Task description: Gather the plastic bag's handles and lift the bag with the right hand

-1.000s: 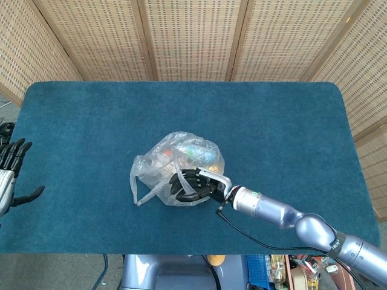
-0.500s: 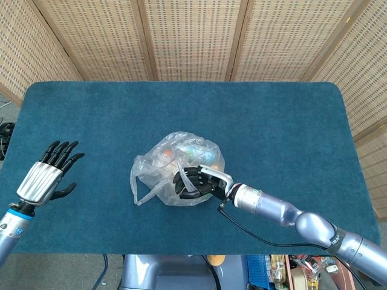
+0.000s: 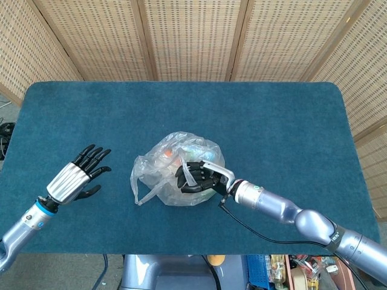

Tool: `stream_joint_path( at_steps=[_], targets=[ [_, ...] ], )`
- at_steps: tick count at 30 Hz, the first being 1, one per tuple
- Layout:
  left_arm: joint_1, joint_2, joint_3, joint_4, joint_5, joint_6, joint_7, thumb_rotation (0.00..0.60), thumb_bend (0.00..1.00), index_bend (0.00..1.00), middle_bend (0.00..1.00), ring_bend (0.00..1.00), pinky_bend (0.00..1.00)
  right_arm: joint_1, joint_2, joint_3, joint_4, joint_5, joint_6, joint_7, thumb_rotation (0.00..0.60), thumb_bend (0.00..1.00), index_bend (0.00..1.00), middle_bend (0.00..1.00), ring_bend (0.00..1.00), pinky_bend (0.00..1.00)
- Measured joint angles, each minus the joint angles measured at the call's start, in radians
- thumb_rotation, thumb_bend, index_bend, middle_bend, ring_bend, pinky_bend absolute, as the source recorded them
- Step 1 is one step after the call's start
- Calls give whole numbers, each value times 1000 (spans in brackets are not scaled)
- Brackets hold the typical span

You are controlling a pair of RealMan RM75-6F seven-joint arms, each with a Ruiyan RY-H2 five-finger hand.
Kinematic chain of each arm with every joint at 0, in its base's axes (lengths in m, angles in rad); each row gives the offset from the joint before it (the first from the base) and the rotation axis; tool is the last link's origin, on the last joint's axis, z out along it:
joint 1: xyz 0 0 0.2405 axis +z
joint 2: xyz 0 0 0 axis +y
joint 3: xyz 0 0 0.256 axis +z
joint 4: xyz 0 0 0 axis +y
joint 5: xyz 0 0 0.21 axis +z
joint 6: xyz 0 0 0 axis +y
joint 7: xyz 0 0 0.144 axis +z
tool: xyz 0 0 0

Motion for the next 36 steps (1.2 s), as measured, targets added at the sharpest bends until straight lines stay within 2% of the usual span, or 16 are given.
stream_joint_path(
  at_steps=[7,13,22,27,36],
  targets=[
    [-36,-184,29,247,26,69,-74,600,318,303,0,0,0,2,13,-8,2,18,8,-11,600,135,423,523,404,396],
    [-68,-293,50,386,47,130,-83,600,319,303,0,0,0,4,16,-9,-1,30,9,-19,600,133,423,523,404,397],
    [-105,-394,85,492,49,104,-49,600,318,299,0,0,0,7,22,-18,-1,41,13,-28,600,136,423,523,404,397],
    [-108,-435,99,529,28,63,-41,600,317,294,0,0,0,10,20,-22,7,49,14,-31,600,135,423,523,404,397],
    [-116,-488,128,614,14,52,-23,600,319,293,0,0,0,14,13,-22,23,59,5,-41,600,134,423,523,404,396]
  ],
)
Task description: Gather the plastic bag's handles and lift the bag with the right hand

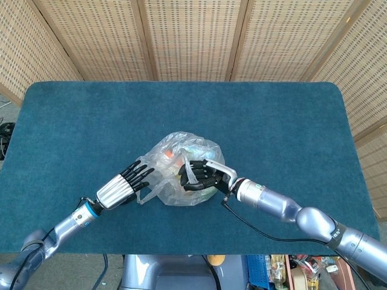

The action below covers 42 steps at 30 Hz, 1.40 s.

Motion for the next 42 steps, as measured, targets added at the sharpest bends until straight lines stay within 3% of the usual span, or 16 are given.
stream_joint_path(
  at_steps=[7,18,27,42],
  targets=[
    [-6,-32,28,51,-6,-8,23,600,318,324,0,0,0,-5,-4,2,8,6,-5,-9,600,136,423,523,404,396],
    [-7,-60,40,83,-36,-6,29,600,330,549,0,0,0,-19,-4,13,20,18,-16,-19,600,141,423,523,404,397],
    [-13,-80,-10,75,-97,90,-38,600,414,716,0,0,0,-30,-3,19,21,24,-30,-32,600,143,423,523,404,397],
    [-57,-141,-117,77,-205,193,-133,600,445,686,0,0,0,-45,9,19,-4,29,-27,-50,600,141,423,523,404,396]
  ],
)
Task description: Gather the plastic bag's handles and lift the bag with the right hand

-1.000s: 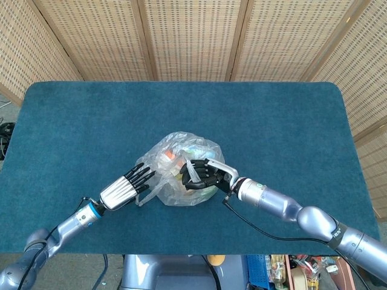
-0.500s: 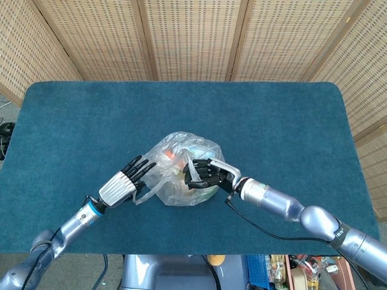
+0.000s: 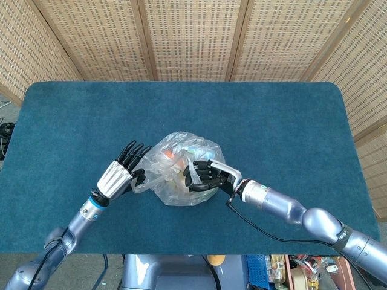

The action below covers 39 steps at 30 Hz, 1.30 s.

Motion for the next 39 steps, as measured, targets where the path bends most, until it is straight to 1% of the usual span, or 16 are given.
stream_joint_path(
  at_steps=[7,9,12,15,19,22,24,26,33,39],
  targets=[
    [-32,-21,-81,-22,-75,46,-99,600,440,528,0,0,0,6,1,-2,-4,3,6,-2,600,144,425,523,404,397],
    [-47,-19,-96,-34,-86,64,-109,600,435,479,0,0,0,8,1,-1,-7,4,9,-2,600,144,425,523,404,397],
    [-68,-7,-107,-49,-89,90,-108,600,420,434,0,0,0,11,1,-1,-15,5,15,-2,600,146,426,523,404,397],
    [-90,19,-112,-71,-84,113,-85,600,414,401,0,0,0,15,1,0,-24,8,23,2,600,146,426,523,405,397],
    [-109,56,-114,-98,-76,134,-49,600,413,330,0,0,0,17,-1,3,-39,13,30,7,600,147,426,523,404,396],
    [-118,89,-115,-129,-70,149,-27,600,412,210,0,0,0,18,-1,5,-52,15,38,10,600,146,426,523,404,396],
    [-123,111,-116,-152,-67,157,-8,600,399,74,0,0,0,19,-2,4,-57,16,47,13,600,145,426,523,404,396],
    [-127,132,-116,-178,-63,161,9,600,373,3,0,0,0,22,-2,1,-62,17,57,16,600,146,426,523,404,396],
    [-153,217,-113,-274,-40,161,77,600,256,0,0,0,0,36,-7,-13,-67,18,88,26,600,148,429,523,404,393],
    [-195,297,-100,-372,7,140,173,600,237,0,0,0,0,58,-20,-22,-62,21,128,41,600,170,429,523,387,368]
  ],
)
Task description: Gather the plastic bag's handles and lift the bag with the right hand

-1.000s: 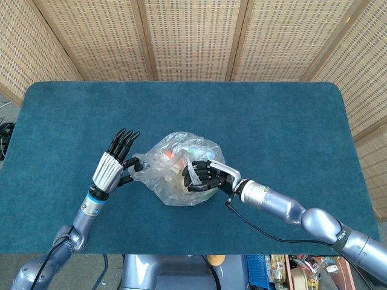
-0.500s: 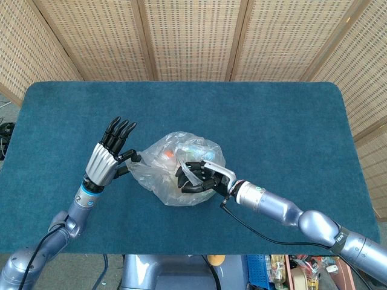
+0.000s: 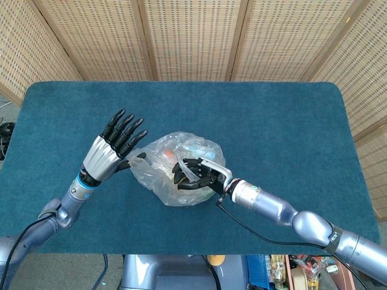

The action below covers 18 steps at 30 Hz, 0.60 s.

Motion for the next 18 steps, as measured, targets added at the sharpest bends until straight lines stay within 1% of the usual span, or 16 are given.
stream_joint_path(
  at_steps=[5,8,11,15,18],
  targets=[
    [-26,44,5,-80,26,-26,67,600,237,0,0,0,0,22,-21,-17,7,1,42,11,600,202,429,523,350,341],
    [-40,68,6,-130,39,-43,105,600,222,0,0,0,0,36,-34,-23,14,3,66,19,600,248,433,523,329,329],
    [-54,91,4,-181,50,-59,138,600,212,0,0,0,0,51,-46,-26,17,3,92,27,600,262,437,523,318,321],
    [-70,114,-2,-219,58,-78,160,600,198,0,0,0,0,65,-61,-28,16,-1,119,32,600,265,439,523,311,308],
    [-88,133,-14,-250,56,-111,169,600,186,0,0,0,0,71,-74,-33,18,-7,144,35,600,278,441,523,307,228]
  ],
)
